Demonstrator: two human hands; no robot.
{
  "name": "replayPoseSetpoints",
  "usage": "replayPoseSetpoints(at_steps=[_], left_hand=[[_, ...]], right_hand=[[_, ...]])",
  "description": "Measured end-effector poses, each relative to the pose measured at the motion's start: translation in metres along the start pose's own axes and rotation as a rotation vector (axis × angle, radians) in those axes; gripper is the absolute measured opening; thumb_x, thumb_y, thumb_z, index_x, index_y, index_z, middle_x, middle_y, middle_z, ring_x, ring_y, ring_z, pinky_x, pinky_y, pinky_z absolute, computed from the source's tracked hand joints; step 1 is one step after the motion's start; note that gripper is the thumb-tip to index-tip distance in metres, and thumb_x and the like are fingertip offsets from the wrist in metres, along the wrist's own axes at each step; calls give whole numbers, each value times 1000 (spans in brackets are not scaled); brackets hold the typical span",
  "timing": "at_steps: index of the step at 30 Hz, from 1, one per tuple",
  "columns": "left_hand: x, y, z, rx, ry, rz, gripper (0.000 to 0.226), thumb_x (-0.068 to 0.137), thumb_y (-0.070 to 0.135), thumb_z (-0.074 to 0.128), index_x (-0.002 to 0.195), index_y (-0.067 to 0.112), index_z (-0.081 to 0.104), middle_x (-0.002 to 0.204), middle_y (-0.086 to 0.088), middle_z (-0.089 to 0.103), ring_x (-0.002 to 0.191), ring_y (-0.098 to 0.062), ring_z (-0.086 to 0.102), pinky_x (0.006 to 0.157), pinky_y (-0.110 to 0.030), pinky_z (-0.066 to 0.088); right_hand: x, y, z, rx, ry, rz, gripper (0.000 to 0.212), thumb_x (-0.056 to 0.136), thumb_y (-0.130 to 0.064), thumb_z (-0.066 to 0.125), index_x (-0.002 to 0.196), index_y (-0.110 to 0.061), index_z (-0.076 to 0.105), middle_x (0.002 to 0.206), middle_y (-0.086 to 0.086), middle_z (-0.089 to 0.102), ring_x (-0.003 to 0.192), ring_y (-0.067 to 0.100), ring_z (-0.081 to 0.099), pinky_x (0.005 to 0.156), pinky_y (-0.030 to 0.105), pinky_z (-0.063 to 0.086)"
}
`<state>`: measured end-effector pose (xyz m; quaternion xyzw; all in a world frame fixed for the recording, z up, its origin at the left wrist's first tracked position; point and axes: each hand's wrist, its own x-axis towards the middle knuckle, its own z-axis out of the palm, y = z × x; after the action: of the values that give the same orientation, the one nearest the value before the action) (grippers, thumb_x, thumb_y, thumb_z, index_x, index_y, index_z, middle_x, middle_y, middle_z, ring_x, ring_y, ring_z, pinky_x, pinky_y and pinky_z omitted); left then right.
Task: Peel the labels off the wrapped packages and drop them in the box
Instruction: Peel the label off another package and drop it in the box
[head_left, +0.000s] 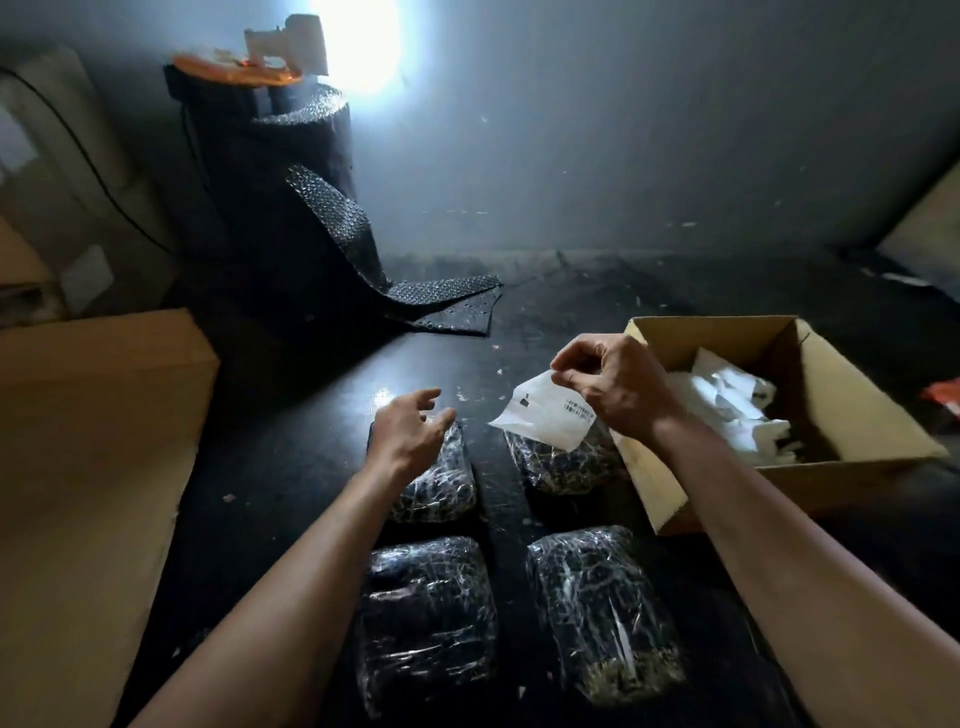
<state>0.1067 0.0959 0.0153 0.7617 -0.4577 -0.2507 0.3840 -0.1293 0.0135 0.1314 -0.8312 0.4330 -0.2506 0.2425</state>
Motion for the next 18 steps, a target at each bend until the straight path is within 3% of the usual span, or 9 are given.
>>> replayPoseSetpoints(at_steps=[3,8,14,18], left_hand=[[2,47,20,72,-39,126,43,90,38,70,127,15,67,123,-9,71,109,-22,69,97,-41,55],[9,113,68,148,-54,228,35,88,40,71,114,18,74,110,-7,76,97,-19,72,88,-37,58],[12,170,142,198,-66,180,37,87,43,69,114,18,75,111,-7,75,103,-23,69,89,-36,56],[9,192,198,137,-77,107,41,89,41,70,122,16,70,122,-7,71,108,-24,68,91,-38,56]], right_hand=[[0,19,-39,-67,35,50,2,86,-24,76,86,-23,74,81,-11,72,76,8,68,68,27,53],[-3,60,-105,-162,68,91,5,86,-24,75,91,-23,75,89,-9,73,79,6,67,64,21,51],[3,130,-158,-214,90,76,8,88,-25,74,94,-21,75,94,-7,73,82,8,66,57,11,39],[6,178,-177,-199,98,92,7,88,-23,74,95,-20,75,96,-4,74,82,8,65,62,16,46]])
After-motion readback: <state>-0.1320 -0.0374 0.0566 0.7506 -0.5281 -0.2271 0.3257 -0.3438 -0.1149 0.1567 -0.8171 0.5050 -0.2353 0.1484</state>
